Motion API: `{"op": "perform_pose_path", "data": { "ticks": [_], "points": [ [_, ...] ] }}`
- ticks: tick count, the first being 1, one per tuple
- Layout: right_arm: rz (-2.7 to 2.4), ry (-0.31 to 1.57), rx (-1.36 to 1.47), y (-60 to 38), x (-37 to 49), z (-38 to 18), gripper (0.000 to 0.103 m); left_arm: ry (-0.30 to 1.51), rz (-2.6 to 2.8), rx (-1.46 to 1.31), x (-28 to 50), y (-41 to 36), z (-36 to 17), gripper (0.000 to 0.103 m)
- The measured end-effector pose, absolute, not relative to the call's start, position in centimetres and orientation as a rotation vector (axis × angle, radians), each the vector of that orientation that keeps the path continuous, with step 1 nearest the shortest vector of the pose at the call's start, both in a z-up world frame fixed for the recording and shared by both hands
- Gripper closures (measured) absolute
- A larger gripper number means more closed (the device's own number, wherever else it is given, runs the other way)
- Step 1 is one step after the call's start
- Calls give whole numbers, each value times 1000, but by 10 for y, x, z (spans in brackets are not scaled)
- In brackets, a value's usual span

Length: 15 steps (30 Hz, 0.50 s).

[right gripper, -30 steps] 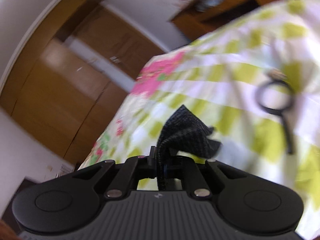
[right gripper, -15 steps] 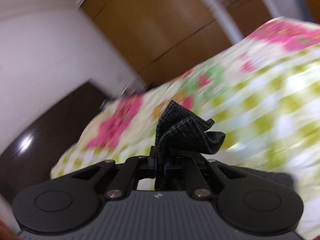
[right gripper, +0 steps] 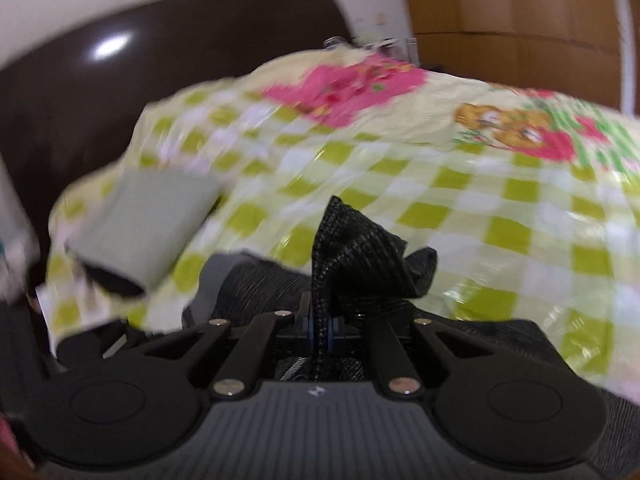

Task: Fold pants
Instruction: 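Lift the hem with the right gripper and carry it toward the waistband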

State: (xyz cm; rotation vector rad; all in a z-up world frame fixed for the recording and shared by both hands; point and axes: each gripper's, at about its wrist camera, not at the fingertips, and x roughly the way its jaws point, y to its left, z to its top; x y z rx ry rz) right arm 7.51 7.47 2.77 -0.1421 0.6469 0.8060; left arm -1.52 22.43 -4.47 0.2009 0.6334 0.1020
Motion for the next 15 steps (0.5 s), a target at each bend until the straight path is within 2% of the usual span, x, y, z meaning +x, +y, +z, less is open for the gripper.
{"op": "perform_pose_path", "data": {
  "ticks": [7,12,15],
  "points": [
    [819,613,-356,122,58,-2,96,607,98,151,-19,231,-47,22],
    [800,615,-327,125,65,2,96,597,92,135,-18,235,-49,22],
    [800,555,-284,126,64,20,96,594,89,131,-19,235,-49,22]
  ]
}}
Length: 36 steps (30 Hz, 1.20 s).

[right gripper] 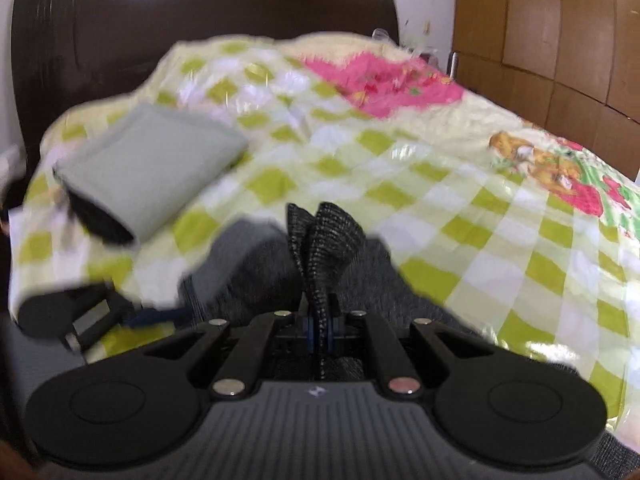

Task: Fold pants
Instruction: 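Lift the hem with the right gripper and carry it toward the waistband, then lay the hem onto the waistband and open the right gripper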

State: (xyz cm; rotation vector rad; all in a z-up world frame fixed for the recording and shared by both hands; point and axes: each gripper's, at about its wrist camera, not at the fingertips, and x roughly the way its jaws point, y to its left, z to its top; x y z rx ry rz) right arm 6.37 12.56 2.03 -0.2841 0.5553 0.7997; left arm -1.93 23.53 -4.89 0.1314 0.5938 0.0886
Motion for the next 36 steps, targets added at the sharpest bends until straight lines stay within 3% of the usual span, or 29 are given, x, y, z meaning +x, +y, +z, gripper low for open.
{"op": "perform_pose_path", "data": {
  "ticks": [7,18,20,23,36],
  "points": [
    [903,470,-355,166,51,23,96,592,86,123,-21,236,-48,21],
    [972,547,-436,184,55,-4,94,591,98,75,-29,240,-48,20],
    [978,543,-425,185,54,-4,91,592,98,75,-29,241,-47,20],
    [1020,571,-397,185,53,-2,77,591,103,64,-36,244,-43,20],
    [1011,634,-173,159,85,26,72,473,161,121,-46,241,2,20]
  ]
}}
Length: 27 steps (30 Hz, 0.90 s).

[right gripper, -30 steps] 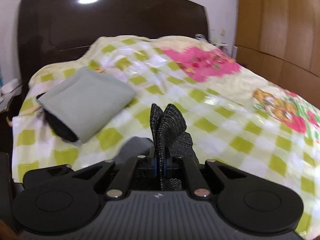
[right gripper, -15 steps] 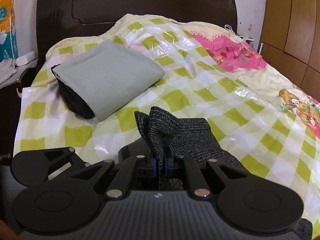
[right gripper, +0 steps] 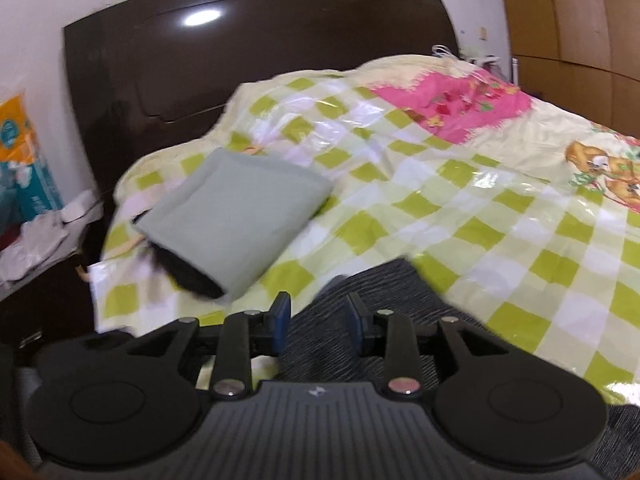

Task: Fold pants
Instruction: 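Lay the hem onto the waistband and open the right gripper, then grasp the folded edge with the right gripper while the left gripper holds the trousers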

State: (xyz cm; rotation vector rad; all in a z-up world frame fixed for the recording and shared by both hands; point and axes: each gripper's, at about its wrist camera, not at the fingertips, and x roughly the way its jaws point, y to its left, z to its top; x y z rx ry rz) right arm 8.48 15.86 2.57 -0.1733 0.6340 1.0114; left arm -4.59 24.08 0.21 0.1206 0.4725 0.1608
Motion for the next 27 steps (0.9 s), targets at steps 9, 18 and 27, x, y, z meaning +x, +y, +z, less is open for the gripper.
{"op": "perform_pose_path", "data": {
  "ticks": [9,18,27],
  "points": [
    [976,795,-141,180,135,-7,72,623,97,128,1,231,-32,19],
    [760,816,96,12,123,30,71,570,75,228,-7,194,-16,20],
    [401,972,404,-196,92,1,68,571,-89,307,18,118,-8,19]
  ]
}}
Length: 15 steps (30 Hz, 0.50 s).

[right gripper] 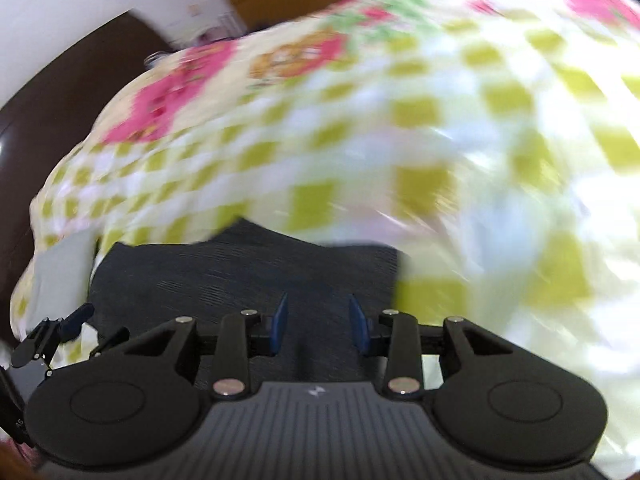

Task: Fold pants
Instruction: 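Grasp the folded edge with the right gripper while the left gripper holds the trousers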

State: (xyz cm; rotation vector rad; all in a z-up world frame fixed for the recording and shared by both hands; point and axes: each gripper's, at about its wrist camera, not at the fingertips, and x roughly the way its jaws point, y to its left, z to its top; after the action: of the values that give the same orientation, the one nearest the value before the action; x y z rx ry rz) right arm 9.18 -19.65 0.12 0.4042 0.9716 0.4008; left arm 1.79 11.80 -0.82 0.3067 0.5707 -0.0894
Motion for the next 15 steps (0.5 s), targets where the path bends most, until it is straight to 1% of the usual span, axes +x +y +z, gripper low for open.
{"op": "perform_pose_path", "data": {
  "ticks": [2,3,8,15],
  "points": [
    [429,995,486,-209,94,-14,67,593,-116,306,24,109,-6,19],
    [448,1006,512,-213,96,-21,65,603,-126,310,22,102,-6,19],
    [551,1073,606,-223,113,-55,61,634,-187,330,22,68,-6,19],
    [726,1088,798,-244,128,-68,59,648,-261,363,30,43,-8,19]
  ]
}}
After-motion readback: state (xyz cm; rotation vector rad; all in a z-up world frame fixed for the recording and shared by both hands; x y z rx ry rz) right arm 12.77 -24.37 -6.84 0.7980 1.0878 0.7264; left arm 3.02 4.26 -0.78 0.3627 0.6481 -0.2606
